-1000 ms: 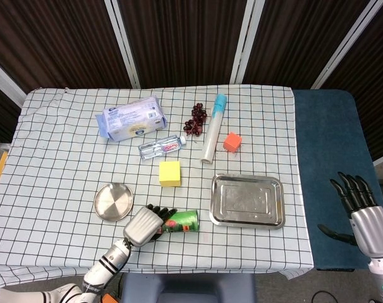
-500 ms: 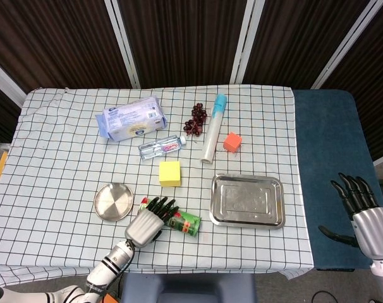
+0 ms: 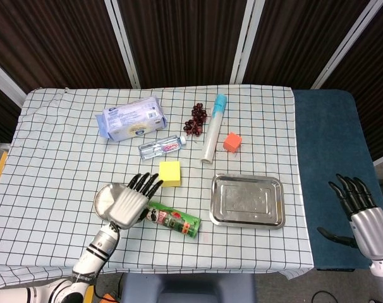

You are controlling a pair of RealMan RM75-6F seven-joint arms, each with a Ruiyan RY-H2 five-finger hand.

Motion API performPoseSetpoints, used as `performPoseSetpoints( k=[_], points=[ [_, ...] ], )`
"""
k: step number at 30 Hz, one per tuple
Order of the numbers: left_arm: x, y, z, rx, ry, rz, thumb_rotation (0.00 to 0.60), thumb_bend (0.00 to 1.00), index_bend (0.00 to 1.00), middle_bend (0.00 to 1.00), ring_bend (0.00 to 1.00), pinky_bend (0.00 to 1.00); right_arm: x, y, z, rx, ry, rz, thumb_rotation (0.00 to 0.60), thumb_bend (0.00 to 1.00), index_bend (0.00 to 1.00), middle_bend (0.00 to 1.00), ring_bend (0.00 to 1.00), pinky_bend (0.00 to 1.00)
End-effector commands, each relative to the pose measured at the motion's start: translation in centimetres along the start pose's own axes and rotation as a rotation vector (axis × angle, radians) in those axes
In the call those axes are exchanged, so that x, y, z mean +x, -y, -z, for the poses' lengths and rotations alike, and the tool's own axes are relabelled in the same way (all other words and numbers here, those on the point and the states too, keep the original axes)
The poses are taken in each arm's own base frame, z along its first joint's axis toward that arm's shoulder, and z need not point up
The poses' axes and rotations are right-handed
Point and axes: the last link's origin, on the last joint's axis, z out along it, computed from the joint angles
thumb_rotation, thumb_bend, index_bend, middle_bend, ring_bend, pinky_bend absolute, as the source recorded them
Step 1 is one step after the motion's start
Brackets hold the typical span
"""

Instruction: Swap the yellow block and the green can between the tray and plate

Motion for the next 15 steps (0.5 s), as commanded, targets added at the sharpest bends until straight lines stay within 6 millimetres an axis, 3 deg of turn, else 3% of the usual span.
performPoseSetpoints(
  k=[1, 9, 15],
  points=[
    [0.3, -0.1, -1.9, -0.003, -0.015, -0.010, 0.600, 0.35, 0.00, 0.00, 0.00, 0.14, 0.0, 0.0, 0.0, -0.001, 0.001, 0.001, 0.600, 0.02, 0.09, 0.00, 0.00, 0.00],
    [-2.3, -1.2, -6.0, -0.023, 0.082, -0.026, 0.600, 0.36, 0.00, 0.00, 0.00, 0.14, -0.2, 0.1, 0.1, 0.007, 0.023, 0.001, 0.600, 0.02, 0.10, 0.00, 0.00, 0.00],
    [-3.1, -1.4, -8.1, -0.009, 0.110, -0.016, 0.600, 0.36, 0.00, 0.00, 0.00, 0.13, -0.5, 0.0, 0.0, 0.010, 0.049, 0.006, 0.600, 0.02, 0.11, 0.00, 0.00, 0.00]
  ],
)
